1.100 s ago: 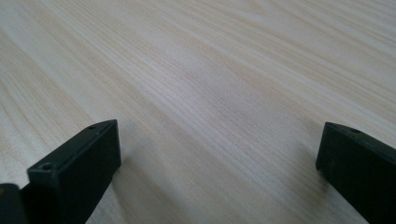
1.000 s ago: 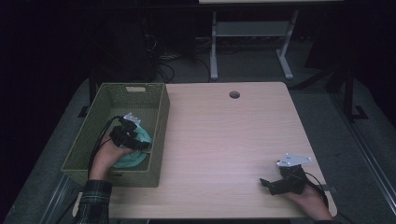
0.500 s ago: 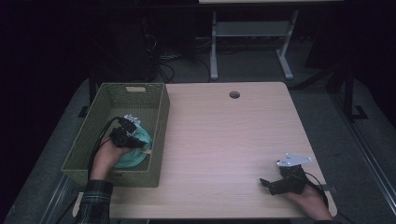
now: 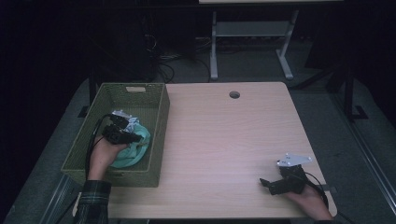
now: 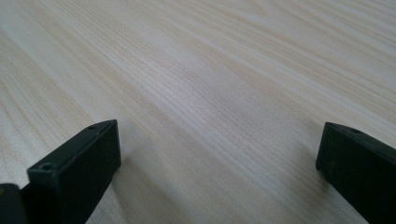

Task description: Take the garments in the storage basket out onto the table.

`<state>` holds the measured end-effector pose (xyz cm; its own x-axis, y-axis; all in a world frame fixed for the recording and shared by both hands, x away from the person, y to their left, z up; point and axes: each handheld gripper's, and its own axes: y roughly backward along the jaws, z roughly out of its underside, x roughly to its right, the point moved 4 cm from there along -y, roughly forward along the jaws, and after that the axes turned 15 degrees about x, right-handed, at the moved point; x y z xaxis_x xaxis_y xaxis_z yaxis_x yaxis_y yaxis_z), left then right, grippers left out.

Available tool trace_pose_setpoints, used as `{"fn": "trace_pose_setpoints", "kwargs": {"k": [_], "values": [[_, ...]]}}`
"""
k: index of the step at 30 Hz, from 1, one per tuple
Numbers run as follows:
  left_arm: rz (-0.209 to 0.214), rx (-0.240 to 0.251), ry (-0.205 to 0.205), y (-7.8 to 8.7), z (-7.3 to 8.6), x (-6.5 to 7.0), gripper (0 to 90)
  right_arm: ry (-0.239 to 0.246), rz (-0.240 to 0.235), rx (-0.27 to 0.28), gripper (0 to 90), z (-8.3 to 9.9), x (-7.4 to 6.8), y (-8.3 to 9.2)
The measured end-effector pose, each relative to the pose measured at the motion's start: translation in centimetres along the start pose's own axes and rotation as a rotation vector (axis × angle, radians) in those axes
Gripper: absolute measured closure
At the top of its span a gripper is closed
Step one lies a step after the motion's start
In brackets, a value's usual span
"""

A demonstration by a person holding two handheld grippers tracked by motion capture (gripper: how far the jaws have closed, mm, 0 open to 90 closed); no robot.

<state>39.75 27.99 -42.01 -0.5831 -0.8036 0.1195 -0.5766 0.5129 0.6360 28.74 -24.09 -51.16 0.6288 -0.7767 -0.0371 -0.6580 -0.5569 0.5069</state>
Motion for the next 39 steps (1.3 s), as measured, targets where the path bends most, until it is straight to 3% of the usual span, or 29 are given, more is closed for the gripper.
{"fn": "trace_pose_setpoints", "kwargs": {"k": [2,8,11,14,21,28,33,39], "values": [[0.000,0.017,0.005,0.2,-0.1,0.0,83.5,0.000,0.000,0.000,0.0,0.0,0.0,0.0],[0.017,0.129,0.038,2.0,-1.0,-0.3,83.5,0.000,0.000,0.000,0.0,0.0,0.0,0.0],[0.020,0.154,0.042,2.5,-1.2,-0.4,83.5,0.000,0.000,0.000,0.0,0.0,0.0,0.0],[0.033,0.218,0.063,3.4,-1.6,-0.4,83.5,0.000,0.000,0.000,0.0,0.0,0.0,0.0],[0.032,0.290,0.081,4.6,-2.1,-0.6,83.6,0.000,0.000,0.000,0.0,0.0,0.0,0.0],[0.026,0.302,0.072,5.2,-2.5,-0.7,83.8,-0.001,0.001,0.000,0.0,0.0,0.0,0.0],[0.046,0.355,0.079,6.4,-3.6,-0.5,83.8,-0.002,0.001,0.001,0.0,0.0,0.0,0.0],[0.064,0.372,0.075,7.3,-4.6,-0.2,83.8,-0.003,0.001,0.000,0.0,0.0,0.0,0.0]]}}
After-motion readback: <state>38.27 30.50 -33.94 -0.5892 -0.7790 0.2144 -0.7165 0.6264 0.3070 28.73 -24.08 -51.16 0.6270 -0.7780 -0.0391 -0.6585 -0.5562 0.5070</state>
